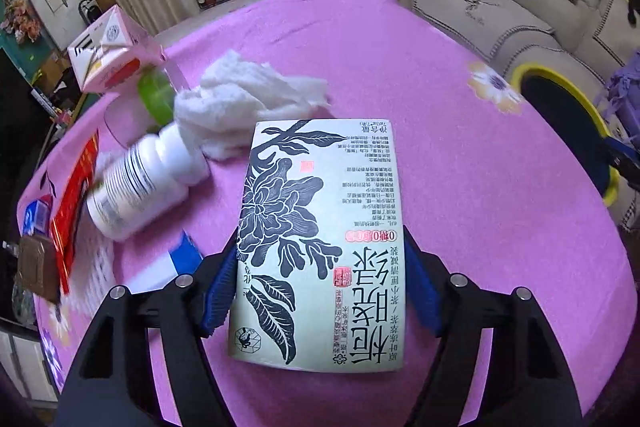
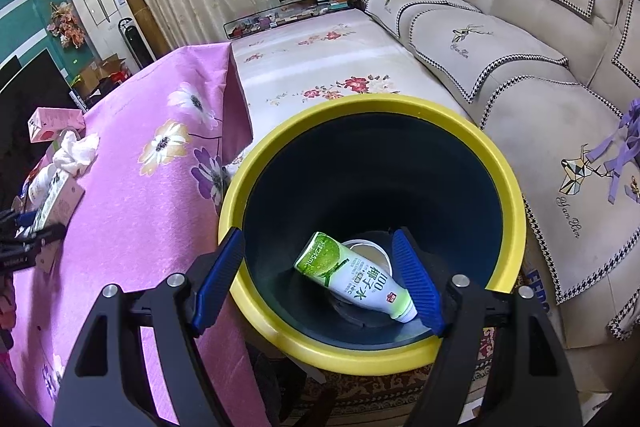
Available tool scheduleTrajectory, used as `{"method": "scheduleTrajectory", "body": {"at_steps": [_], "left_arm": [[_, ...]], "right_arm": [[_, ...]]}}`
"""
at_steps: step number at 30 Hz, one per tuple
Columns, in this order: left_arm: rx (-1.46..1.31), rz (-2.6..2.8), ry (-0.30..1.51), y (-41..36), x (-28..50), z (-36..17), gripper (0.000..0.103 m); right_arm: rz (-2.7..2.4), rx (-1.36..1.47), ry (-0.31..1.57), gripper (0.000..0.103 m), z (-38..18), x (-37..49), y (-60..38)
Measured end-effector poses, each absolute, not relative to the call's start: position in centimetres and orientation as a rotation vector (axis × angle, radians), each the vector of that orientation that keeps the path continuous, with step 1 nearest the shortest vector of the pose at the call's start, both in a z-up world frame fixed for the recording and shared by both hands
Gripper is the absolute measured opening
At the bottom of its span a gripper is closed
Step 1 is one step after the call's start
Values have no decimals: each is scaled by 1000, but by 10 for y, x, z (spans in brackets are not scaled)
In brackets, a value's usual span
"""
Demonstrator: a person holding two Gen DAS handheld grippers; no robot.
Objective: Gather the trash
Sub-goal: 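Carry the tea box over the bin and open the left gripper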
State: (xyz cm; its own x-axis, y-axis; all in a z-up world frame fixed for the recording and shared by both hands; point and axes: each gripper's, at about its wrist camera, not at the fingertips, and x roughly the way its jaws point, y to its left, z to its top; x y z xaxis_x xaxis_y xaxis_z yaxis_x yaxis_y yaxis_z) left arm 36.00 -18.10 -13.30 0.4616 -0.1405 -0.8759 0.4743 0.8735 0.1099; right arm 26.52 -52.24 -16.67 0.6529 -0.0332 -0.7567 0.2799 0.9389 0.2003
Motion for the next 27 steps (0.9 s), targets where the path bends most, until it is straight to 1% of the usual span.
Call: {"method": "scheduleTrajectory", "body": {"at_steps": [7,12,21,27], "left_arm": [[346,-469,1027,-191,313,-124,72],[365,-550,981,-222,292,-103,72],[410,-691,931,-320,290,-81,72],[454,-776,922,-408,296,-85,72]], "right_arm": [[-175,314,817,72,-155,254,-524],[-209,293,779,72,-142,235,-531],[-303,282,749,72,-133,188,-563],[-357,297,741,73,-133,160,-585]]}}
